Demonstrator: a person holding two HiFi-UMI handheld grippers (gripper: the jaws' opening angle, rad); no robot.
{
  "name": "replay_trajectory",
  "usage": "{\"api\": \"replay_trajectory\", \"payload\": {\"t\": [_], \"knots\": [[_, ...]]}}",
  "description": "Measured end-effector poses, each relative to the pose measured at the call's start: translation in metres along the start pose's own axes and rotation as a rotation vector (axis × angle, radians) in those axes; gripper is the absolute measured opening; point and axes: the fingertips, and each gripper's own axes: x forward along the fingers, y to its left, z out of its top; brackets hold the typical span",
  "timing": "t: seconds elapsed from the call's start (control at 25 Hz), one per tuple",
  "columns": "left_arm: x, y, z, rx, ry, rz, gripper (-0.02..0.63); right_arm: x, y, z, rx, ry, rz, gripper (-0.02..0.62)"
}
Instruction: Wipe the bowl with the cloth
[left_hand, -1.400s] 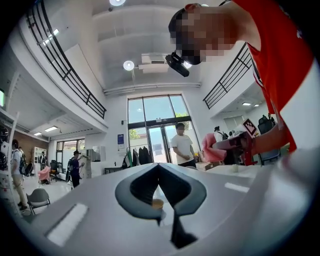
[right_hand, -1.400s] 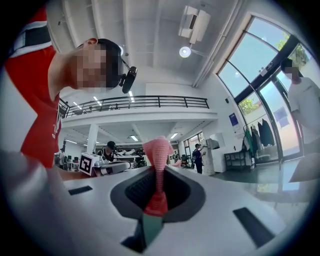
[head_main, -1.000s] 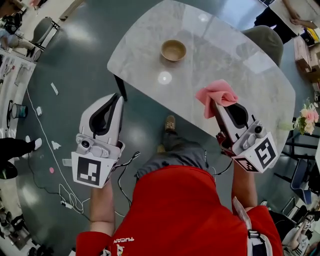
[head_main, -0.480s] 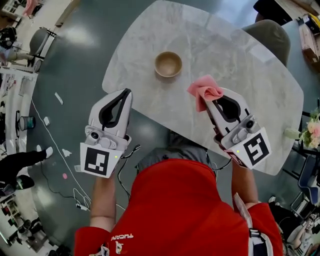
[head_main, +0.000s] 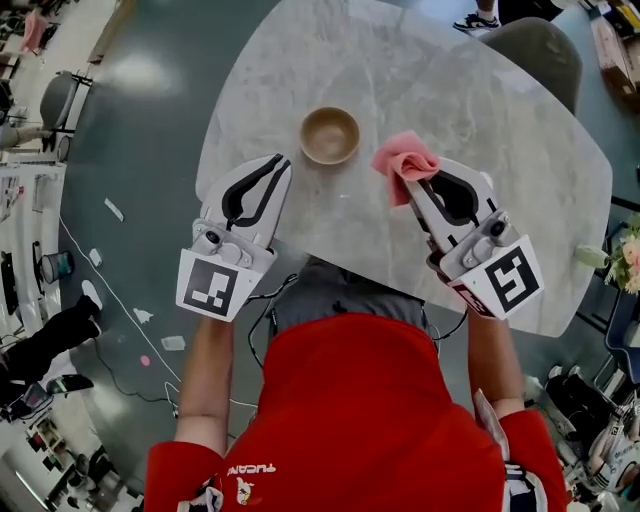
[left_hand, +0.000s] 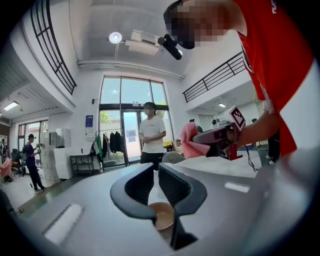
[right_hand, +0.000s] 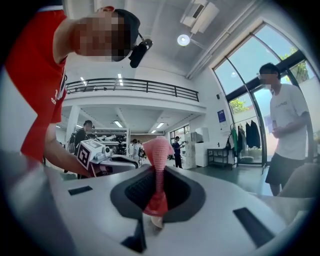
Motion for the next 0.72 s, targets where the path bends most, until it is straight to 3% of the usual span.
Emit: {"api": "replay_trajectory", "payload": {"t": [0.12,0.36,0.6,0.72], "knots": [[0.014,-0.008,-0.015,-0.006,0.041,-0.067,0.050,-0.001,-0.003,-0.006,0.004,0.017,-0.036,0.021],[0.048,-0.027,-0.035,0.005,0.071,-0.198,0.280,-0.004,-0.011,-0.019,0.029,0.039,-0.097,0.021],[0.075,-0.052,-0.057,0.120,0.074,-0.352,0.424,-0.007,-0.013,-0.033,0.029,0.076,-0.125,0.021],[0.087,-0.057,-0.077,0.130,0.113,-0.409,0.484,-0.002,-0.013,-0.039,0.027,0.101,-0.130,0.021]]}}
